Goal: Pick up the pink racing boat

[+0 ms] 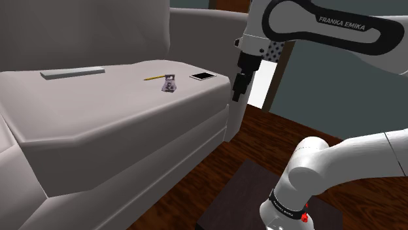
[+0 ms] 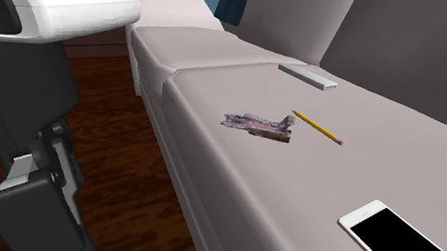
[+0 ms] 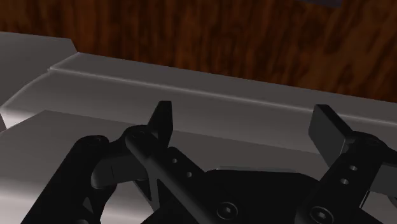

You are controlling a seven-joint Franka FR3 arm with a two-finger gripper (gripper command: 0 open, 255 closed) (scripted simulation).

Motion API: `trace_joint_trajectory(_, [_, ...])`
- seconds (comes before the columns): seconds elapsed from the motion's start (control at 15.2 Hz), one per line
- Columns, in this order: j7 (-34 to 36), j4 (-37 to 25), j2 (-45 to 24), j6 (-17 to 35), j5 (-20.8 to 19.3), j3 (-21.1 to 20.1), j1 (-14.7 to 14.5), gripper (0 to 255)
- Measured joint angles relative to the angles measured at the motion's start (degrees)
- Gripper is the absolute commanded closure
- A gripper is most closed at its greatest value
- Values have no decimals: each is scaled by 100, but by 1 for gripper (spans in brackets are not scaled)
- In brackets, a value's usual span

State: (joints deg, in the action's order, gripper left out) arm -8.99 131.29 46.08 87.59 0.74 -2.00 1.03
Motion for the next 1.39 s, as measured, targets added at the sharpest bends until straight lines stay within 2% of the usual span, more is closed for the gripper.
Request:
trace_joint_trajectory(0.2, [318,-131,-210,106,63,-188,52,0])
trace_joint_trajectory(0.53, [1601,-838,-1074,357,159,-875,304,0])
trace_joint_trajectory(0.79, [2690,-1564,-1871,459,43,-1395,545,0])
trace_joint_trajectory(1.12, [4102,-2781,-3092,385,-389,-1997,815,0])
trace_joint_trajectory(1.39, [5250,-4070,-4251,48,-989,-2397,866,0])
